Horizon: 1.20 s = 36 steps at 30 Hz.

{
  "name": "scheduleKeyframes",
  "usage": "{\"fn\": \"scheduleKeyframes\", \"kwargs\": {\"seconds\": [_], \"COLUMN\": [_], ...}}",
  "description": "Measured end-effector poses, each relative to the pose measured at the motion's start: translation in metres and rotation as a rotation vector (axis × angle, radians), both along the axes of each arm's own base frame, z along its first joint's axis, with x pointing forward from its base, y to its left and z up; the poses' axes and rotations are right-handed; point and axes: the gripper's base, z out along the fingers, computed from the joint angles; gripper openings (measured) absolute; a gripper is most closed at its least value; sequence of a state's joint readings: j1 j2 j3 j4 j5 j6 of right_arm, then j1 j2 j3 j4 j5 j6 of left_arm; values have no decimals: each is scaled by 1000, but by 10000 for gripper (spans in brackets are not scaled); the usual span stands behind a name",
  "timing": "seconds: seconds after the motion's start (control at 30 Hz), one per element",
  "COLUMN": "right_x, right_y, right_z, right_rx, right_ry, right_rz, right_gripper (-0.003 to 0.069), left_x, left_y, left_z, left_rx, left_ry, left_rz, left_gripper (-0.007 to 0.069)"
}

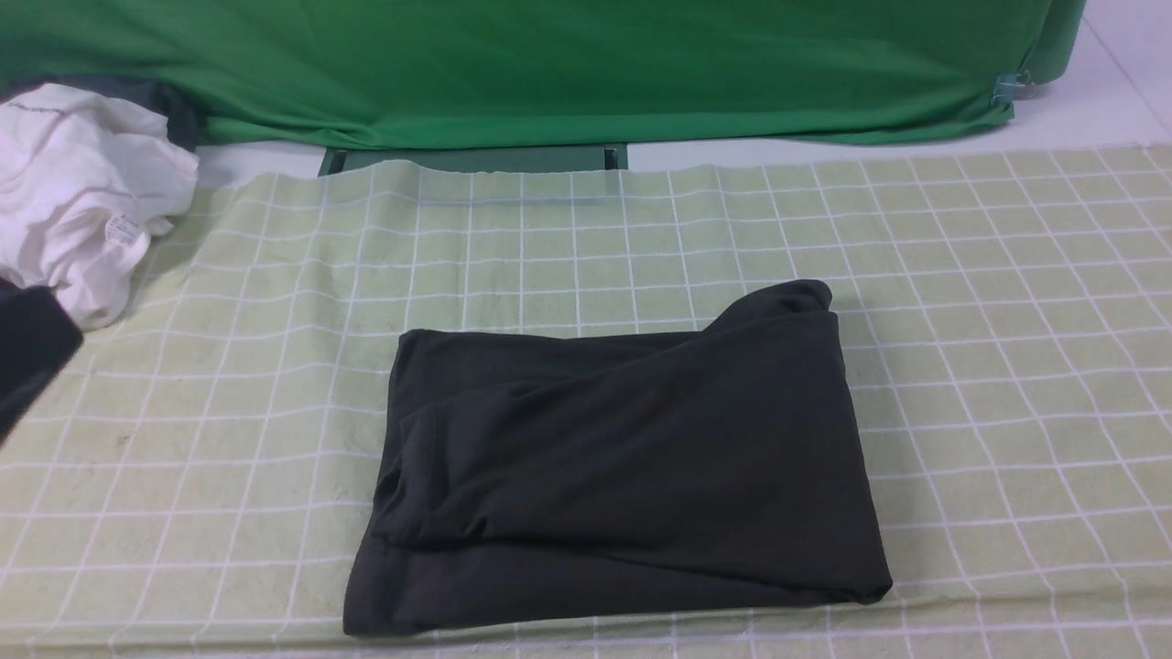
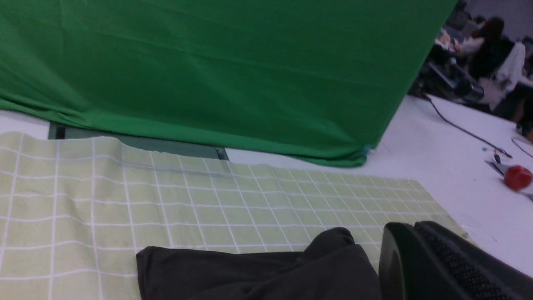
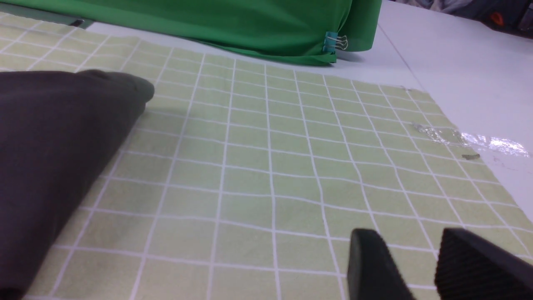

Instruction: Fold a long-sleeved shirt over a green coffee tablecloth.

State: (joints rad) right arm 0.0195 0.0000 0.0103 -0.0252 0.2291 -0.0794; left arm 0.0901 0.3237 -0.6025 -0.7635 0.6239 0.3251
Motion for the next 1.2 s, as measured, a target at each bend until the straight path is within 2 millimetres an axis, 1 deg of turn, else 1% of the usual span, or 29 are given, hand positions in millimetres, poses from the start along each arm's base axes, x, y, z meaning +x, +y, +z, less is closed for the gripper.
{"fn": "scheduleKeyframes", "kwargs": {"seconds": [0.07,0.1,0.13,0.2,0.27,0.43,0.57,0.77,0.83,0.97,1.07,1.2], "right_x": [0,0,0,0,0,0,0,0,0,0,0,0], "right_y": [0,0,0,0,0,0,0,0,0,0,0,0], "right_z": [0,0,0,0,0,0,0,0,0,0,0,0], "right_rx": [0,0,0,0,0,0,0,0,0,0,0,0], "right_ry": [0,0,0,0,0,0,0,0,0,0,0,0], "right_rz": [0,0,0,0,0,0,0,0,0,0,0,0], "right_gripper": [237,237,237,239,239,239,239,239,239,239,239,239], "left_x": [-1,-1,0,3,6,10,16,15,11,5,2,1], "left_y": [2,3,4,8,12,21,28,29,30,32,34,35], "left_z": [-19,-26,-27,-40,-46,-52,-58,-89,-102,-123,-135,-145], "left_rx": [32,63,68,144,203,299,327,317,347,384,377,362], "left_ry": [24,37,41,71,72,24,-46,7,-3,-32,-53,-65], "left_rz": [22,33,35,68,104,186,261,270,287,315,337,360], "left_gripper": [13,13,13,13,13,13,13,13,13,13,13,13]}}
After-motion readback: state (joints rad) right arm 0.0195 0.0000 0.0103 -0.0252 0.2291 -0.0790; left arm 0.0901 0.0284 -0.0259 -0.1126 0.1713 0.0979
